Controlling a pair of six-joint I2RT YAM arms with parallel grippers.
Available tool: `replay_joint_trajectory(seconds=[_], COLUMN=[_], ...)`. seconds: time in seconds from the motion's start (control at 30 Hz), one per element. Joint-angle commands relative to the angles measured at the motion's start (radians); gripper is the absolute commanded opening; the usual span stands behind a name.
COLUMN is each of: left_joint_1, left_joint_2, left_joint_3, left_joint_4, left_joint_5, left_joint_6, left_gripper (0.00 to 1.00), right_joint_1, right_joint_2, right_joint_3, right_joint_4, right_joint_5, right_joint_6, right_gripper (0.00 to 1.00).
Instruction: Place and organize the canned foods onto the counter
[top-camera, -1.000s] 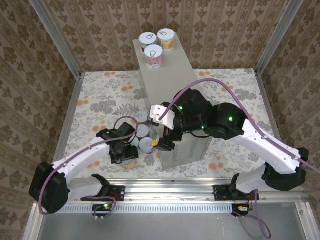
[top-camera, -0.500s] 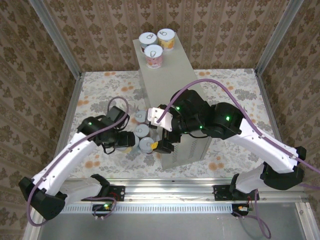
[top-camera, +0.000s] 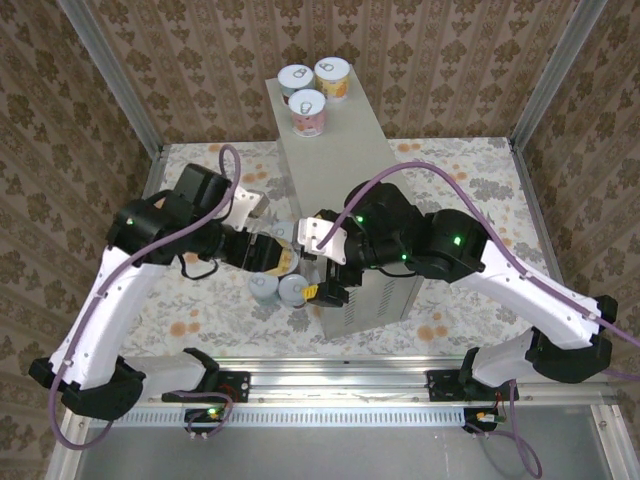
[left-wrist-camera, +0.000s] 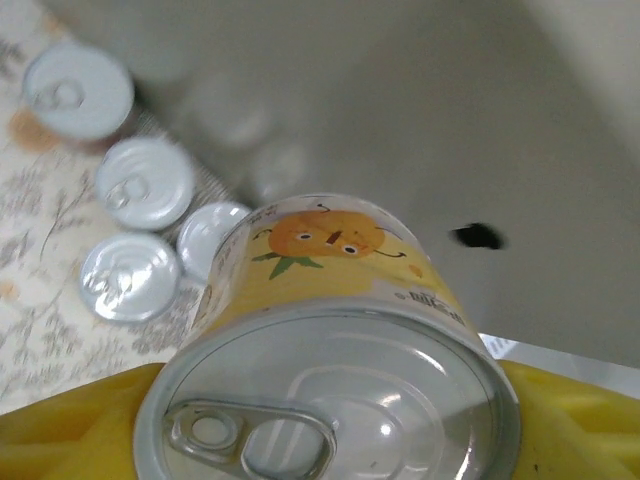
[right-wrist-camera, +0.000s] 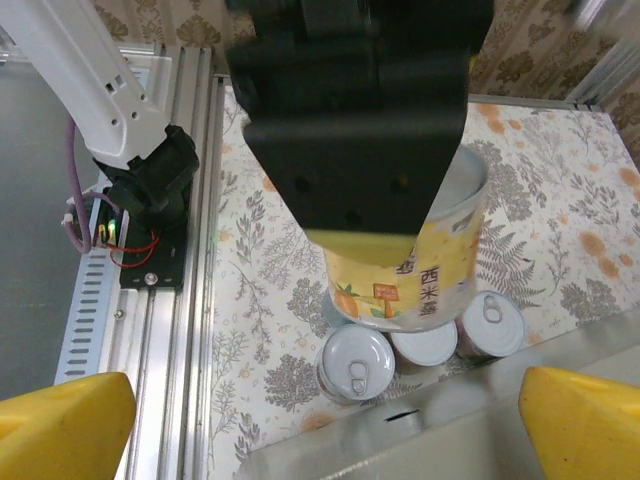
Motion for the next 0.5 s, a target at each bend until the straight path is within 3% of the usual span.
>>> replay_joint_trajectory(seconds=[0.0,0.23,0.47], left_joint_1=[-0.029,-0.034,-0.033], left_joint_2=[-0.003,-0.018,-0.024], left_joint_3=[0.100,0.139,0.163], left_joint_4=[-0.013,0.070,0.092], left_joint_5=[0.146,0.288,0.341], left_joint_6=[0.109,0.127,0.148], left_gripper=[0.54,0.54,0.55], right_joint_1=[-0.014,-0.043,-0.066], right_joint_2=[-0.034,-0.024,0.033], right_joint_3=[-0.013,0.000,0.030], right_joint_4=[0.048,0.071,0.087], right_joint_5=[-0.002,-0.010,-0.062], right_joint_6=[0.003,0.018,0.033], right_gripper=[1.00,1.00,1.00])
